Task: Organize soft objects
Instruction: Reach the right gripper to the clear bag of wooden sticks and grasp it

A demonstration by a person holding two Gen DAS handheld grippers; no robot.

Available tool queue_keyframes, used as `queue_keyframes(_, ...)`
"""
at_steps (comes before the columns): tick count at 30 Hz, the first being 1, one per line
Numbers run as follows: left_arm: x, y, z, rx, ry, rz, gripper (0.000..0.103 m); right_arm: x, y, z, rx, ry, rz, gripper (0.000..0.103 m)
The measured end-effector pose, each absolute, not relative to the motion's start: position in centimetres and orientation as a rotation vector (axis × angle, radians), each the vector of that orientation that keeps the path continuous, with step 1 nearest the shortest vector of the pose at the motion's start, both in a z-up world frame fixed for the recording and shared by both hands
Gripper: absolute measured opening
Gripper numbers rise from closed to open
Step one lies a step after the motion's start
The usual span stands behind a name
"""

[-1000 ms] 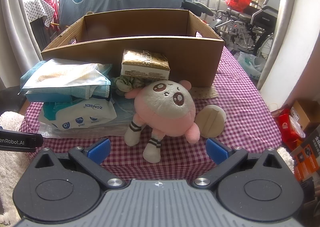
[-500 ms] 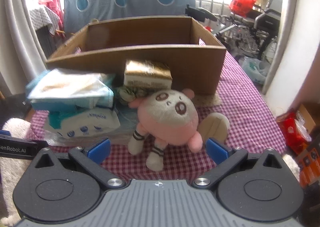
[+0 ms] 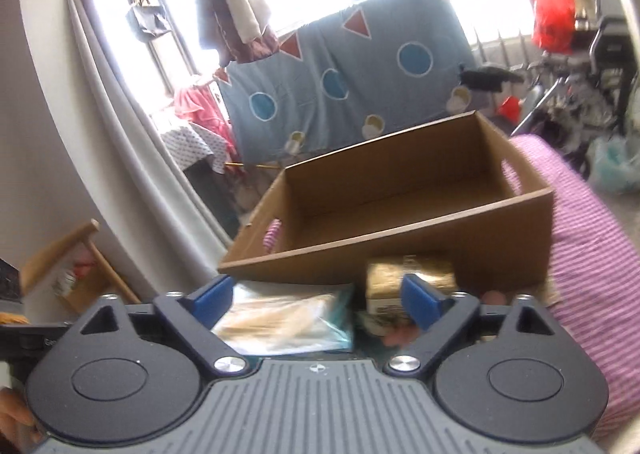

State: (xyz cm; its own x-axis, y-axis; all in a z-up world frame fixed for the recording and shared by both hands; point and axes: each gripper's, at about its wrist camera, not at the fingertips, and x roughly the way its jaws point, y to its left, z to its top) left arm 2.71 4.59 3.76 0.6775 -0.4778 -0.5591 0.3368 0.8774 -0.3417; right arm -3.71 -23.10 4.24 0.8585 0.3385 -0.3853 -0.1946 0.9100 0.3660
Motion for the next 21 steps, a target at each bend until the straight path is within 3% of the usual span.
queue_keyframes(4, 3.9, 3.5, 3.4, -0.2, 0.703, -0.523, 0.089, -1.2, -22.8, 3.8, 0.434, 0.52, 0.349, 0.064)
queue_keyframes(6, 4.4, 3.3, 3.1, -0.197, 0.727, -0.553, 0.077, 0.3, -22.7, 2.9, 0.491, 0.576, 0.361, 0.057)
queue_keyframes(10, 5.3, 3.4, 2.2, -0.179, 0.784, -0.569, 0.064, 2.5, -22.5, 1.3, 0.575, 0.662, 0.371, 0.044)
queue_keyframes(17, 6.4, 3.2, 1.8, -0.179, 0.833, -0.595, 0.065, 4.4, -21.5, 0.0, 0.579, 0.736, 0.333, 0.039)
queue_keyframes(21, 7.0, 2.7, 1.6, -0.154, 0.87, -0.598, 0.074, 5.1, -21.1, -0.3, 0.565, 0.768, 0.33, 0.04)
